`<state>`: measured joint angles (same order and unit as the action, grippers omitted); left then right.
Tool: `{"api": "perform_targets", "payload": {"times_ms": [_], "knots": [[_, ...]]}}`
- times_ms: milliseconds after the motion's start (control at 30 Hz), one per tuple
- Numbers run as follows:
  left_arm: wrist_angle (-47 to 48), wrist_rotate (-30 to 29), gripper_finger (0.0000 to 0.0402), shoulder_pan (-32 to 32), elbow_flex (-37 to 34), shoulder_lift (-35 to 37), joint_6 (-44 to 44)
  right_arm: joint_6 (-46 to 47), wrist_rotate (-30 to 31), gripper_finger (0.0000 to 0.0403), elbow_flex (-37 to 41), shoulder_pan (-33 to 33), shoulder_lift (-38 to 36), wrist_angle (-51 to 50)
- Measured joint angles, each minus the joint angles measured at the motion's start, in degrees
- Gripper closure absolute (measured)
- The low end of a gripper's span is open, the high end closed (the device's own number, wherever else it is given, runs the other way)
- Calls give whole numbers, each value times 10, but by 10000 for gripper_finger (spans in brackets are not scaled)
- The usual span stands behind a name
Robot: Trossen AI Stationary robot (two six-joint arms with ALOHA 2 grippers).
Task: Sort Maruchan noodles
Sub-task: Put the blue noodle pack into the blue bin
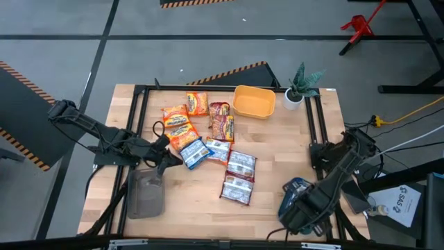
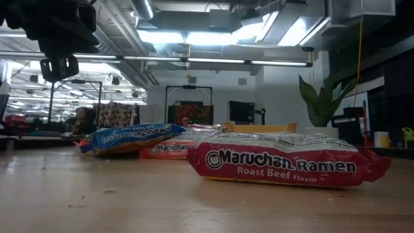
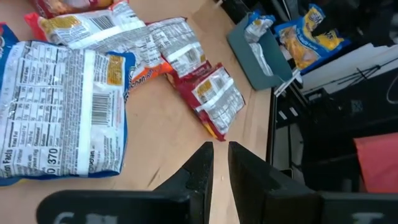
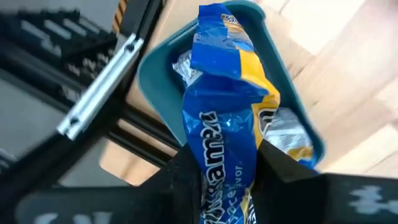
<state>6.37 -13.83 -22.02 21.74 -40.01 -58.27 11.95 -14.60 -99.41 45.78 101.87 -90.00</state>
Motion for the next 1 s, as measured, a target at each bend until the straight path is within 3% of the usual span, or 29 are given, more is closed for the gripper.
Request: {"api": "perform_targets", "payload": {"times_ms": [267,600,1000], "knots": [[0,-22,356,0,0,0,0,-34,-30,327,49,-15,4,1],[2,-51,356,0,0,0,0,-120,-40,327,88,30,3,0],[6,-52,356,0,0,0,0,-139,-67,326,116,37,3,52]]}}
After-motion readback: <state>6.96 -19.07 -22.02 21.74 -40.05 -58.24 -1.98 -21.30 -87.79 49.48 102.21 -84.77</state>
